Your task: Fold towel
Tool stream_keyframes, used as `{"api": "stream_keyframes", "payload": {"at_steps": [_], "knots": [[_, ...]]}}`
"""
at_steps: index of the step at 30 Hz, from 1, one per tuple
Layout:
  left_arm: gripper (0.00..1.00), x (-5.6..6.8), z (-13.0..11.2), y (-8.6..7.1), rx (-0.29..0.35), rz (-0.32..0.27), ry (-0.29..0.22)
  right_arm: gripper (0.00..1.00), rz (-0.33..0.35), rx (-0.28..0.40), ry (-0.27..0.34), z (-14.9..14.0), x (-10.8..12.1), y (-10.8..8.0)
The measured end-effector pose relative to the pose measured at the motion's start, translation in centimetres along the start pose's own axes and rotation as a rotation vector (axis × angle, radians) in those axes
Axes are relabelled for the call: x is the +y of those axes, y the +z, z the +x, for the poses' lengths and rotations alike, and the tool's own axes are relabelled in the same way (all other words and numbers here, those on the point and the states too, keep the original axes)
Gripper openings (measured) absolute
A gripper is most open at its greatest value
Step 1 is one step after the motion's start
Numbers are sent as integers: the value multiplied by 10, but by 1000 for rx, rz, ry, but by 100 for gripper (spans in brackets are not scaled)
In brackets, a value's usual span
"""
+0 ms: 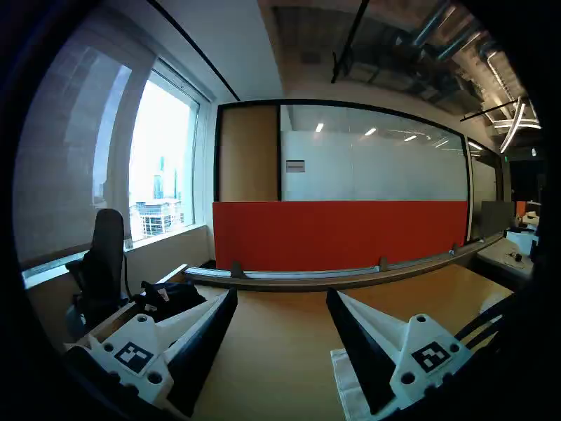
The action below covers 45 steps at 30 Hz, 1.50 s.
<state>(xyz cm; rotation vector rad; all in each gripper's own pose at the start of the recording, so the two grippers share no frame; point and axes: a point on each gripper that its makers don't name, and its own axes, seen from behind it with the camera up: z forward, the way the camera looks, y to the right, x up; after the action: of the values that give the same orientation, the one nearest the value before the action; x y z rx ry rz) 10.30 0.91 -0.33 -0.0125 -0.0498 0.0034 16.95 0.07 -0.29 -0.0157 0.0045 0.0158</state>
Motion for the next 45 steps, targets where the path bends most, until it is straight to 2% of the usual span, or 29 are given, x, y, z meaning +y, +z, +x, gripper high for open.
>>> {"api": "stream_keyframes", "payload": {"at_steps": [9,15,21,30,39,45], "knots": [[94,10,14,0,-30,-47,32,99,35,-20,-17,16,-9,0],[94,21,13,0,-72,-108,56,99,129,-74,-55,15,-30,-6],[94,32,4,0,-123,-173,97,100,229,-126,-124,9,-50,-11],[94,39,-17,1,-202,-232,136,100,338,-191,-191,-6,-71,-18],[94,63,-39,-10,-281,-368,148,100,467,-270,-247,-22,-90,-25],[94,71,-51,-14,-302,-406,161,100,513,-304,-282,-34,-96,-27]]}}
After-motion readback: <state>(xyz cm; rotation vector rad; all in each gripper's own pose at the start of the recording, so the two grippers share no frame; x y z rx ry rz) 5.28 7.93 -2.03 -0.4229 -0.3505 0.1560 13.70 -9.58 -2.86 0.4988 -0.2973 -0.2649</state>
